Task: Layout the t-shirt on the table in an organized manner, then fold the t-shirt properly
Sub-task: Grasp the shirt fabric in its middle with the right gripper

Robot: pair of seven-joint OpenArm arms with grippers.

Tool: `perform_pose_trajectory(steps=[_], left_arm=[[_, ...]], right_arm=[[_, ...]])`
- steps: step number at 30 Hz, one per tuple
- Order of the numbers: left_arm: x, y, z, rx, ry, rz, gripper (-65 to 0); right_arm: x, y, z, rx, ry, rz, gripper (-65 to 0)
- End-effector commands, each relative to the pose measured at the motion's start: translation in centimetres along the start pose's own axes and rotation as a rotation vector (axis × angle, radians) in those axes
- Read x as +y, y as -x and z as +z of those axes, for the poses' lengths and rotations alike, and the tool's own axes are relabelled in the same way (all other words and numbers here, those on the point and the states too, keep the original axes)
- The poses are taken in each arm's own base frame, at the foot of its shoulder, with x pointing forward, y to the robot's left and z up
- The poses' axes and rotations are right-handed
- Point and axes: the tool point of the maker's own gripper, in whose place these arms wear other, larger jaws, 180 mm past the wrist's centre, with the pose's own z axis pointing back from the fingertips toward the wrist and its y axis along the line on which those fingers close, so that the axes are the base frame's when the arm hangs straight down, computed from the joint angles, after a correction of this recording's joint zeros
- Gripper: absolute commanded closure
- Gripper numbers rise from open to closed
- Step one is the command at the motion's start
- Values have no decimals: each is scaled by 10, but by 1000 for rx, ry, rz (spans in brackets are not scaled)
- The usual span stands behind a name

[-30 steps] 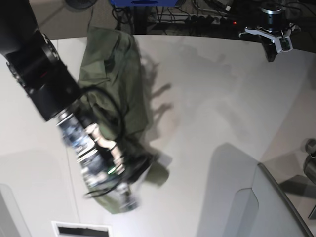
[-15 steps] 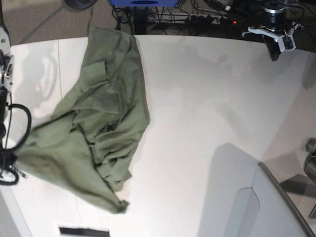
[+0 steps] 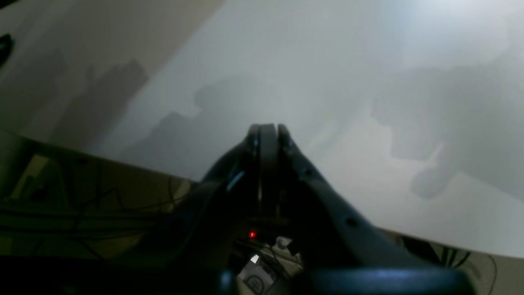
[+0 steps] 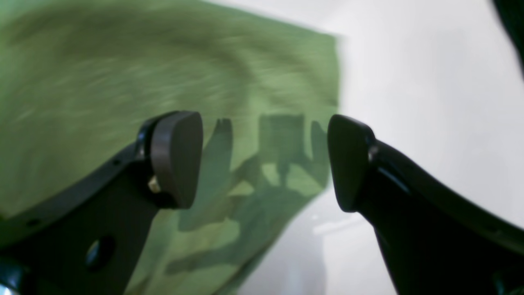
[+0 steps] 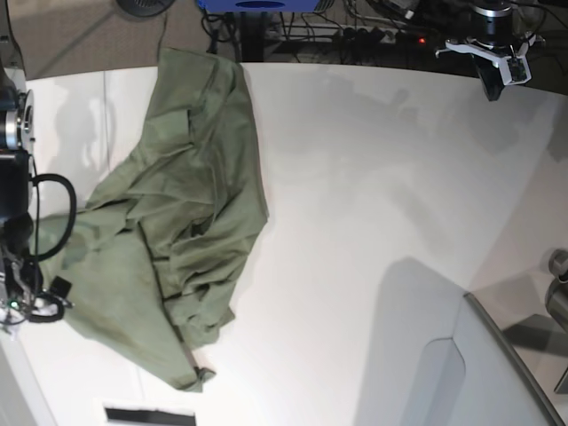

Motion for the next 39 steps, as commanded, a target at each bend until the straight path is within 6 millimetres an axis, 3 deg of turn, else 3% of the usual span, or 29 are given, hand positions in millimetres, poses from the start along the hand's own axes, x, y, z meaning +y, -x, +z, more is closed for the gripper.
perform_pose_trajectory(steps=[1,5,8,10,14,19,24,39], left_arm=[[4,-10,1,-38,-7,-8,0],[6,-8,1,-33,-11,-10,0],[4,-9,0,-35,-7,-8,0],[4,-9,0,-37,-7,-7,0],[4,-11,-1,-41,-6,-7,0],[4,-9,0,-37,-7,-7,0],[5,-9,0,-37,-10,-8,0],[6,-8,0,-36,-12,-9,0]], right_arm=[[-7,-30,10,-93,5,-3,-426],[19,-27,49,-238,-101,66,-393],[71,17,91,-236,-283,152,-407],[103,47,106,-162,-397,219,-399],[150,98,115,-17,-546,302,-398],[180,123,114,63,-603,283,-398],[183,133,93,145,-579,277,-398],[189,130,61,162,-545,248,-384]])
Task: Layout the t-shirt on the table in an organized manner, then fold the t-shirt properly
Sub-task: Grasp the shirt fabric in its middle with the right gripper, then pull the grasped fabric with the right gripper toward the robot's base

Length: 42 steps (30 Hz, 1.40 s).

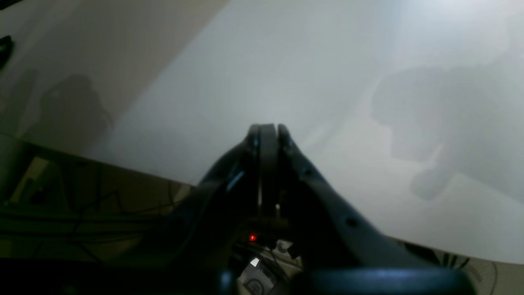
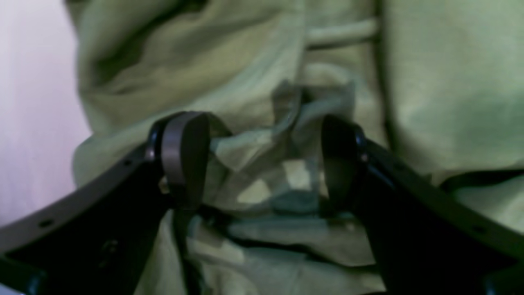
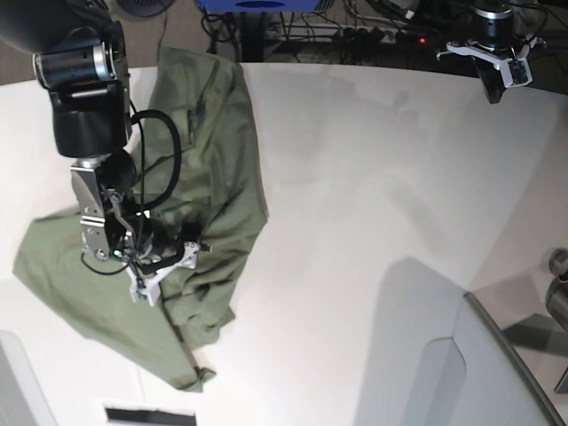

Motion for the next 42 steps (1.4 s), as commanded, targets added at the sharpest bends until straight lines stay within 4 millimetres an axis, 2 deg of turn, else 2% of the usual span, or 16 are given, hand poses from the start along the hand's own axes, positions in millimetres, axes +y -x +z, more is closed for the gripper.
perform_pose_trajectory(steps=[1,3,7,9,11,13,16,20,24,29,33,36,38,40,41,42], left_arm=[[5,-7,2,-31,-9,-9,0],[5,-7,2,-31,-9,-9,0],[5,-8,2,-33,-9,-9,0],[5,-8,2,-33,-9,-9,0],[6,-8,2,-33,-11,-9,0],[7,-8,2,-33,-12,-9,0],[7,-8,2,-34,-14,-10,0],[7,-8,2,-34,-14,-10,0],[7,-8,2,-34,-14,-10,0],[7,-8,2,-31,-13,-11,0],[7,-9,1,-34,-13,-10,0],[6,-10,-1,-37,-15,-5,0],[6,-9,-1,-34,-15,-5,0],[6,-9,-1,-34,-15,-5,0],[6,-9,-1,-34,-15,-5,0],[7,-9,-1,-33,-15,-6,0]], right_arm=[[9,-27,6,-59,-17,16,-356],[10,-31,7,-63,-19,17,-263],[23,-34,7,-66,-41,19,0],[28,-33,9,-44,-49,22,-9],[46,-28,8,-11,-80,26,0],[60,-33,14,-15,-104,34,0],[91,-33,21,-5,-159,51,0],[137,-32,34,-19,-200,207,0],[175,-11,36,-8,-236,349,0],[234,27,42,32,-377,482,0],[262,51,41,49,-420,616,0],[290,64,48,9,-503,661,-5],[300,61,54,-34,-534,662,-66],[300,55,60,-48,-530,666,-191],[288,45,60,-50,-496,644,-260],[268,33,59,-44,-443,595,-329]])
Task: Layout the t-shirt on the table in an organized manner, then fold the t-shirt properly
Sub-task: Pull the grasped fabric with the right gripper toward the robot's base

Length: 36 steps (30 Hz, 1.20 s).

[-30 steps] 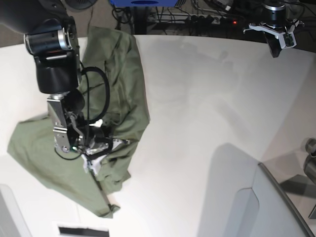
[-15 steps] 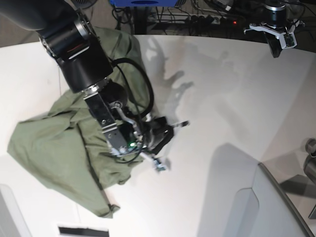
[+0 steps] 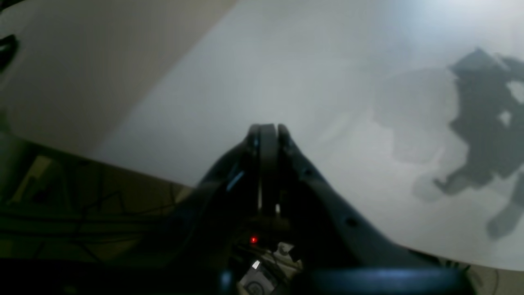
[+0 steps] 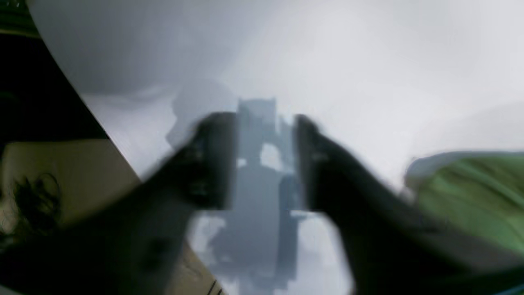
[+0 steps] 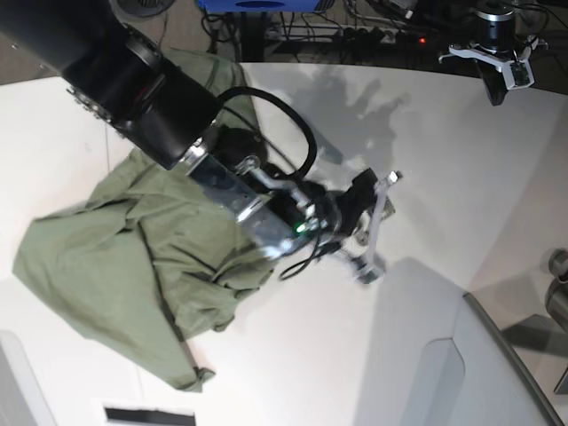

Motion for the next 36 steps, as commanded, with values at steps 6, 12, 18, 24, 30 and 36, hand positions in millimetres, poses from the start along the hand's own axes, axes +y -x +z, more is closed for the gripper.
perform_pose_trajectory(steps=[6,12,18,24,30,36], left_arm=[[6,-8,1,-32,-8,-15,0],[5,-14,-4,-48,-9,-10,0],[5,-13,-5,-47,-9,-11,0],[6,-13,-5,-46,-10,-11,0],[6,-12,-4,-46,-9,-12,0],[6,-12,-4,-46,-9,-12,0]], right_arm=[[-69,25,57,-85,211,-189,-432],[-79,105,69,2,318,-295,-434],[-81,140,68,29,393,-260,-432],[-87,164,63,75,429,-255,-429],[-90,175,58,102,437,-262,-177],[-87,171,58,91,428,-255,-5]])
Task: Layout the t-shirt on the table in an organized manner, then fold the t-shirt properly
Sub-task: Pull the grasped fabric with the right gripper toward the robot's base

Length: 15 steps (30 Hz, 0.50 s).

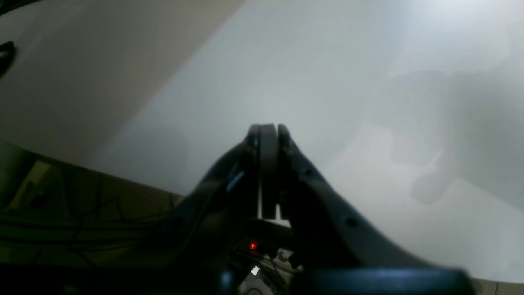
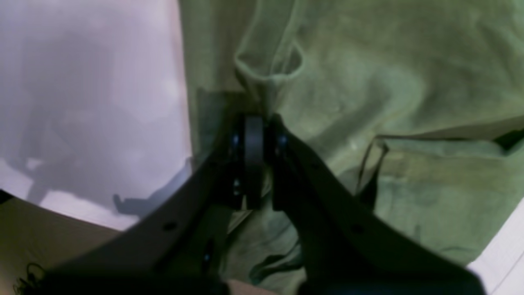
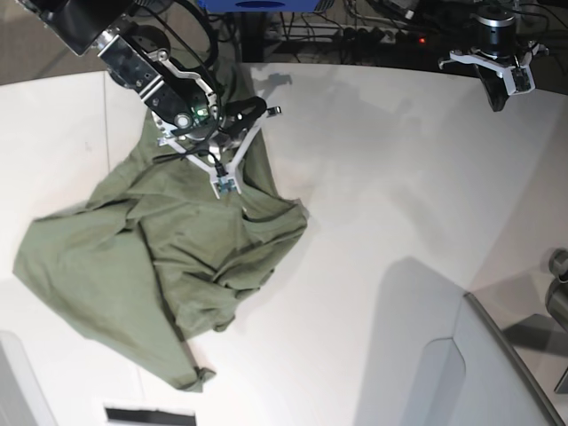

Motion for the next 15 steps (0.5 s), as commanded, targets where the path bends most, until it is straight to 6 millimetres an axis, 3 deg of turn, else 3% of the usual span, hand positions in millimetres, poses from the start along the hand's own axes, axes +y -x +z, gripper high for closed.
perform_pose_trajectory(steps=[1,4,9,13,15], left_arm=[[5,-7,2,-30,-5,-13,0],[5,-8,2,-32,-5,-13,0],[5,-7,2,-30,-5,-13,0],[5,-8,1,-32,-6,-12,0],[5,-8,1,-33,-5,-12,0]], right_arm=[[10,-19,7,-55,-27,3,0],[32,-27,16,-86,-79,16,0],[96,-30,28,-113,-206,167,0],[128,-27,17,-80,-235,214,0],[132,-24,7,-50,-219,242,0]])
